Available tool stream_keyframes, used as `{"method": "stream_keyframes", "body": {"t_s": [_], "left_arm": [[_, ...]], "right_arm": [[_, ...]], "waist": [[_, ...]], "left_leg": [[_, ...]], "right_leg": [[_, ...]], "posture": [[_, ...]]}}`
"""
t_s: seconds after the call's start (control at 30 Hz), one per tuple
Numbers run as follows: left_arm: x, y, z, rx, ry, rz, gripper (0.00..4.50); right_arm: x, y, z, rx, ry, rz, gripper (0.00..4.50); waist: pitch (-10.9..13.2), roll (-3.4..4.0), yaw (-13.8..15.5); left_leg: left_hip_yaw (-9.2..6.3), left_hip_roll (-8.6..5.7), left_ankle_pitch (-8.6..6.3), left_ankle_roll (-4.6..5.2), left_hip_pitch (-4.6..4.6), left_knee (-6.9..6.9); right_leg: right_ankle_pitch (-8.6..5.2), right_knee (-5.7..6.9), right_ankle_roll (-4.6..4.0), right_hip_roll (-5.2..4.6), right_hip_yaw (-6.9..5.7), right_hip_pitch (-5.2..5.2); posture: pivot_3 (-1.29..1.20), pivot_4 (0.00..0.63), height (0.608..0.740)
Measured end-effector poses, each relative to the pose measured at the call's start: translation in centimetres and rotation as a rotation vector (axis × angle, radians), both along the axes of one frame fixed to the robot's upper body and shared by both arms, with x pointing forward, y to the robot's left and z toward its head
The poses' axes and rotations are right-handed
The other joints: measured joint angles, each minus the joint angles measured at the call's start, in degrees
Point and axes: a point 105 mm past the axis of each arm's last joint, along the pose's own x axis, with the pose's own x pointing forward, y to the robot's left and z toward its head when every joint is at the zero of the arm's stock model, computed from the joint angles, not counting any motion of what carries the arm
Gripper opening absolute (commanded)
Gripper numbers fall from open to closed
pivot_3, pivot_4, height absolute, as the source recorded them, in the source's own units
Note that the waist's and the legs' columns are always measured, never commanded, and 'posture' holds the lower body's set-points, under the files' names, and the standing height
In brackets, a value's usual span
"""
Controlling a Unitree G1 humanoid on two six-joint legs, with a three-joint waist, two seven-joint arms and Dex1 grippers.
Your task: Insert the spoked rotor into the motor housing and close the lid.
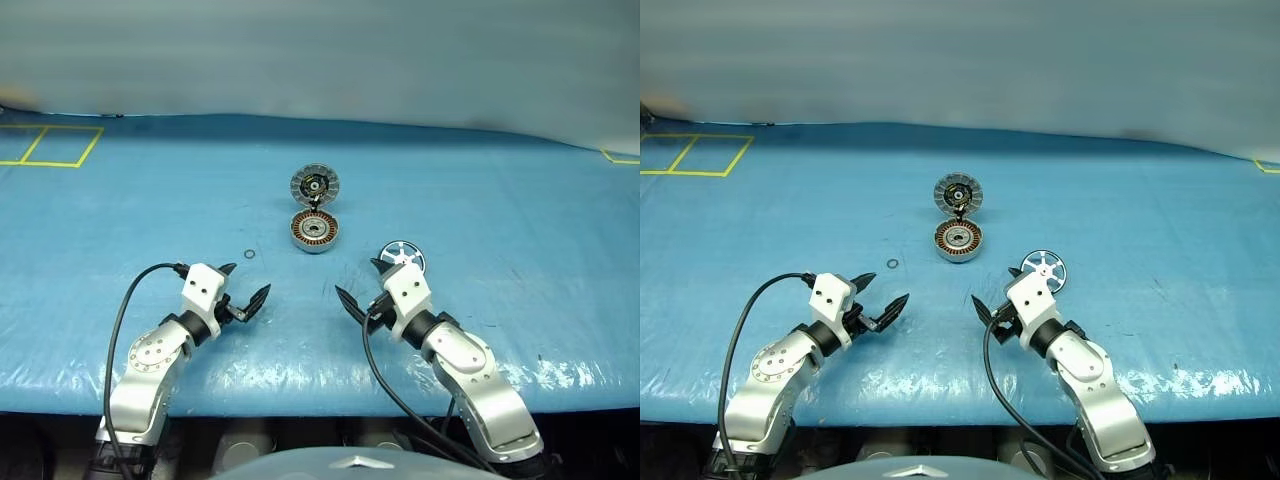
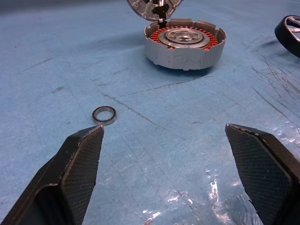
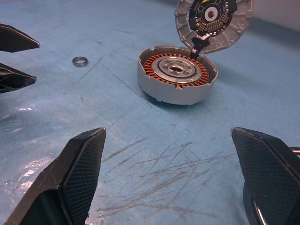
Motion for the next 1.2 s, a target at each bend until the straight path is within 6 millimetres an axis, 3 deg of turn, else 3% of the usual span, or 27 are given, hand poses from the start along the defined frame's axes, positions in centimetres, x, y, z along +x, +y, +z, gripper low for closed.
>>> {"method": "stream_keyframes", "body": {"t_s": [0.23, 0.43, 0.57, 0.77, 1.07, 1.2], "left_arm": [[-0.1, -0.2, -0.1, -0.004, -0.001, 0.003, 4.47], [-0.3, -1.4, -0.3, -0.032, -0.006, -0.017, 4.47], [-0.6, -2.4, -0.4, -0.046, -0.013, -0.033, 4.47], [-1.1, -3.4, -0.4, -0.053, -0.045, -0.05, 4.47], [-1.6, -3.2, -0.6, -0.04, -0.07, -0.037, 4.47], [-1.7, -3.1, -0.7, -0.042, -0.075, -0.033, 4.47]], "right_arm": [[1.0, -0.1, -0.4, -0.081, 0.045, -0.026, 4.5], [2.7, 2.4, 1.2, -0.238, 0.112, 0.158, 4.5], [4.4, 3.5, 2.6, -0.395, 0.095, 0.258, 4.5], [7.9, 4.9, 3.6, -0.493, 0.143, 0.29, 4.5], [9.9, 8.2, 1.5, -0.578, 0.166, 0.388, 4.5], [10.4, 8.4, 0.7, -0.594, 0.173, 0.406, 4.5]], "waist": [[0.0, 0.0, -0.1], [0.0, 0.02, -0.1], [0.0, 0.03, -0.1], [0.0, 0.05, -0.2], [0.1, 0.09, -0.2], [0.1, 0.12, -0.3]], "left_leg": [[0.01, 0.01, 0.0, 0.0, 0.0, 0.02], [0.03, 0.01, 0.01, 0.01, 0.01, 0.07], [-0.01, 0.0, 0.0, 0.02, -0.02, 0.04], [0.04, 0.01, 0.0, 0.02, -0.04, 0.0], [0.11, 0.01, -0.01, 0.04, -0.09, -0.02], [0.13, 0.01, -0.01, 0.04, -0.08, 0.01]], "right_leg": [[0.0, 0.01, 0.0, 0.0, 0.0, -0.01], [0.09, 0.02, -0.08, -0.01, -0.02, -0.01], [0.08, 0.0, -0.1, -0.01, -0.06, -0.02], [0.1, 0.02, -0.07, 0.0, -0.05, -0.08], [0.27, 0.01, 0.23, -0.01, -0.05, -0.13], [0.27, 0.01, 0.23, -0.02, -0.05, -0.12]], "posture": [[0.0, 0.15, 0.74], [0.0, 0.15, 0.74], [0.0, 0.15, 0.74], [0.0, 0.15, 0.74], [0.0, 0.15, 0.74], [0.0, 0.15, 0.74]]}}
